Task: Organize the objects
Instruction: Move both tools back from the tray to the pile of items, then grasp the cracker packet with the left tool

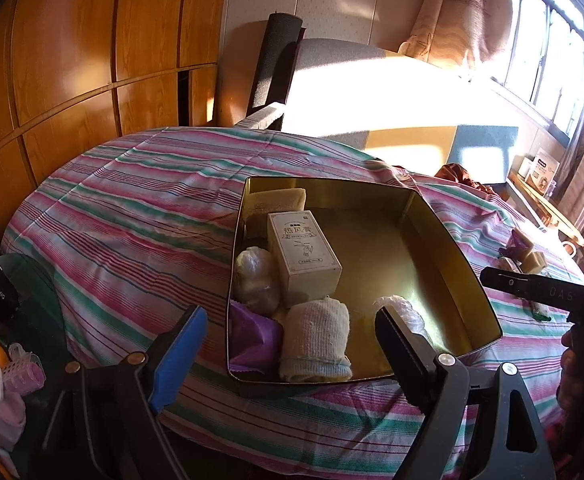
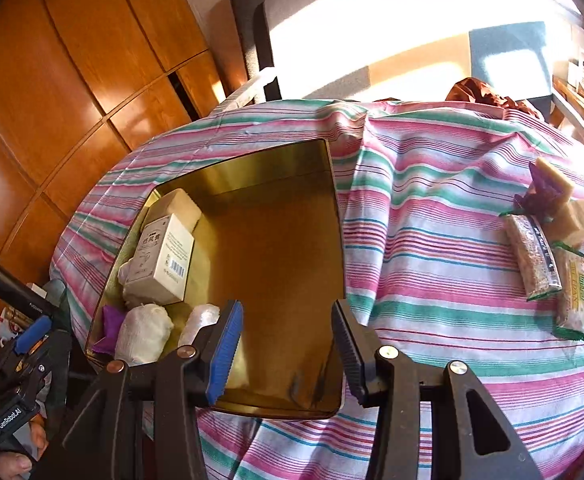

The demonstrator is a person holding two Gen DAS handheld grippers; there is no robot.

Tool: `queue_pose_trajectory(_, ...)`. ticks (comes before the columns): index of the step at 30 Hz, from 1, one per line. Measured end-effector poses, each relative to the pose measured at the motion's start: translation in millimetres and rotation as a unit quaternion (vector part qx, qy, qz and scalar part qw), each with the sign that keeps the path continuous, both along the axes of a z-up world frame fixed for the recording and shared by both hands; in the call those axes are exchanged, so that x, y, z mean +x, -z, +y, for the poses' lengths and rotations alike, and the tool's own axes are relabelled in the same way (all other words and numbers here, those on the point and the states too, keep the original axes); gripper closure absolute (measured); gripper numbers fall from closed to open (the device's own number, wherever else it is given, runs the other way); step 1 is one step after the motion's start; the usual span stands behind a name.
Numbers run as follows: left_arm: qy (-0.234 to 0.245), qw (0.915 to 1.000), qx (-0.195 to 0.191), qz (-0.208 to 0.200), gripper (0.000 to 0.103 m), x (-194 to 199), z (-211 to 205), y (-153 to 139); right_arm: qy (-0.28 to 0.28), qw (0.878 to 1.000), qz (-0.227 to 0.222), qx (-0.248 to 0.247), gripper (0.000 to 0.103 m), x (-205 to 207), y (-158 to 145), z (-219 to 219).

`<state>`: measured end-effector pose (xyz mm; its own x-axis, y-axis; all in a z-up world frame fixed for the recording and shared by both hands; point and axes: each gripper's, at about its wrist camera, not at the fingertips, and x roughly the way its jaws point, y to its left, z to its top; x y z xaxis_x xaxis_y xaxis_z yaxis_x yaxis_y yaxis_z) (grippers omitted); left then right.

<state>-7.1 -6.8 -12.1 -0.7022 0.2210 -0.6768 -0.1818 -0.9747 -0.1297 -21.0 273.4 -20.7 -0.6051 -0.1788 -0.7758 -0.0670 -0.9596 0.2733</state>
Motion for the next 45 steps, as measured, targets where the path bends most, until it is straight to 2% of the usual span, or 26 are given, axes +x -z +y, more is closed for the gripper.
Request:
queue_pose_trajectory(4,0.009,1.0000,-0.001,-0.002,0.016,-1.8,8.2,-1.2,0.029,1.000,0.001,-0.003,0.051,3.6,-0.3,27.9)
queue_pose_trajectory(7,0.021,0.9998,-0.002,-0.004,0.016,-3.6,17.6,-2.4,0.053,0.999,-0.004,0.001,0.051,7.1,0.2,54.9)
queue_pose_trajectory(15,0.055,0.9984,-0.010,-0.009,0.016,-6.6,45.7,-4.5,0.158,0.987,-0.013,0.036,0.051,20.0,-9.0,162.1)
queue_pose_trajectory(22,0.078,0.9966,-0.024,-0.008,0.016,-8.6,72.7,-9.8,0.279,0.957,-0.011,0.081,0.050,39.9,-6.5,268.1)
queue_pose_trajectory(26,0.102,0.9943,-0.028,0.001,0.016,-10.3,98.2,-19.4,0.357,0.932,-0.012,0.056,0.050,62.6,10.8,313.0)
queue_pose_trajectory(27,0.112,0.9934,-0.027,0.002,0.016,-10.9,106.3,-22.3,0.375,0.926,-0.024,0.042,0.050,66.8,16.6,321.8)
queue_pose_trajectory(29,0.130,0.9912,-0.022,0.005,0.016,-12.3,125.2,-29.0,0.392,0.920,-0.025,-0.002,0.050,74.8,20.9,333.3)
queue_pose_trajectory(32,0.166,0.9860,-0.012,0.004,0.016,-14.8,159.6,-36.5,0.393,0.919,-0.026,0.004,0.049,76.1,19.8,332.0)
queue_pose_trajectory(35,0.205,0.9787,0.007,-0.012,0.016,-17.9,198.6,-41.0,0.385,0.923,-0.029,-0.005,0.049,72.9,21.5,328.8)
queue_pose_trajectory(37,0.223,0.9747,0.006,-0.019,0.016,-21.0,226.3,-40.3,0.385,0.922,-0.032,-0.005,0.049,72.0,22.6,328.9)
queue_pose_trajectory(40,0.243,0.9692,0.005,-0.038,0.016,-29.2,267.1,-33.3,0.398,0.916,-0.030,-0.023,0.049,77.5,23.6,334.5)
queue_pose_trajectory(42,0.256,0.9644,0.006,-0.065,0.016,-37.8,294.2,-21.7,0.409,0.911,-0.026,-0.035,0.049,83.0,23.2,339.1)
queue_pose_trajectory(45,0.259,0.9615,-0.001,-0.093,0.016,-53.1,328.5,-0.1,0.422,0.905,-0.023,-0.055,0.049,88.4,24.1,345.3)
